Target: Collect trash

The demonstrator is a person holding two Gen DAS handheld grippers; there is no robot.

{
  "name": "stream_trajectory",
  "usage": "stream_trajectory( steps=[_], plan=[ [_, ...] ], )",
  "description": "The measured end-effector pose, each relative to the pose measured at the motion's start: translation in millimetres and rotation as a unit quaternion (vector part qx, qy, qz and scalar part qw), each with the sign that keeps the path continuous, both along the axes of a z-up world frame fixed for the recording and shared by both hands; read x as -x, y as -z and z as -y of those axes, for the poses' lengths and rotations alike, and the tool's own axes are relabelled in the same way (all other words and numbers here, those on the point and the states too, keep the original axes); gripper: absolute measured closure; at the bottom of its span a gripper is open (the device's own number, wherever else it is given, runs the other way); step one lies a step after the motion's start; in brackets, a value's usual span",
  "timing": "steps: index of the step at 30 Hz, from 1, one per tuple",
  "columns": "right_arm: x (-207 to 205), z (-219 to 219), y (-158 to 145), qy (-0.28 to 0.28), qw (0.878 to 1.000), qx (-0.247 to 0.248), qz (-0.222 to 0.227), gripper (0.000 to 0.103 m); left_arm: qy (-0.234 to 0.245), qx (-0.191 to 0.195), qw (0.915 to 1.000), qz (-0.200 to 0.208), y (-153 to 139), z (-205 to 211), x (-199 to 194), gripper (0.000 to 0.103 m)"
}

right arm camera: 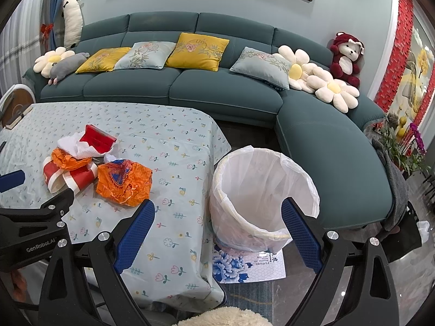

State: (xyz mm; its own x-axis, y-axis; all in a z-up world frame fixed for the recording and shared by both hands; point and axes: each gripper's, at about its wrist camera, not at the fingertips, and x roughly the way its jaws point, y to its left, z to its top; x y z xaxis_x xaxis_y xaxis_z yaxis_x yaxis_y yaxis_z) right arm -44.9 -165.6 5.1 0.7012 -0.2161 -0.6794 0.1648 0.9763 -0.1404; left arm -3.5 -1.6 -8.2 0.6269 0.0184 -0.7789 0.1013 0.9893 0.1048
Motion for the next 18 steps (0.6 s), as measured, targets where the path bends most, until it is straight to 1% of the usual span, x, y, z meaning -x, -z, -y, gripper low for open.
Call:
stream_trajectory(
  steps=[3,8,9,18],
  plan=[
    [0.0,0.0,-0.2,0.000,1.000,0.000,0.000,0.013,-0.010,-0.002,0.9999,0.006,-0.7,-2.1,0.9,0.008],
    [-0.1,-0.2,-0.2,-0.001,1.000,0.001,0.000,0.013,-0.010,0.000,0.9999,0.009,-2.7,-2.3,2.0,0.008],
    [0.3,-2.9,3.2,-0.002,1.000,0.004,0.001,0.013,-0.011,-0.001,0.9999,0.008,-2.7,-2.8,1.6,0.008],
    [0.8,-7.4,2.1,-0.005,1.000,0.013,-0.001,0.013,-0.014,0.001,0.9999,-0.006,-4.6,-3.5,4.5,0.008]
  ],
)
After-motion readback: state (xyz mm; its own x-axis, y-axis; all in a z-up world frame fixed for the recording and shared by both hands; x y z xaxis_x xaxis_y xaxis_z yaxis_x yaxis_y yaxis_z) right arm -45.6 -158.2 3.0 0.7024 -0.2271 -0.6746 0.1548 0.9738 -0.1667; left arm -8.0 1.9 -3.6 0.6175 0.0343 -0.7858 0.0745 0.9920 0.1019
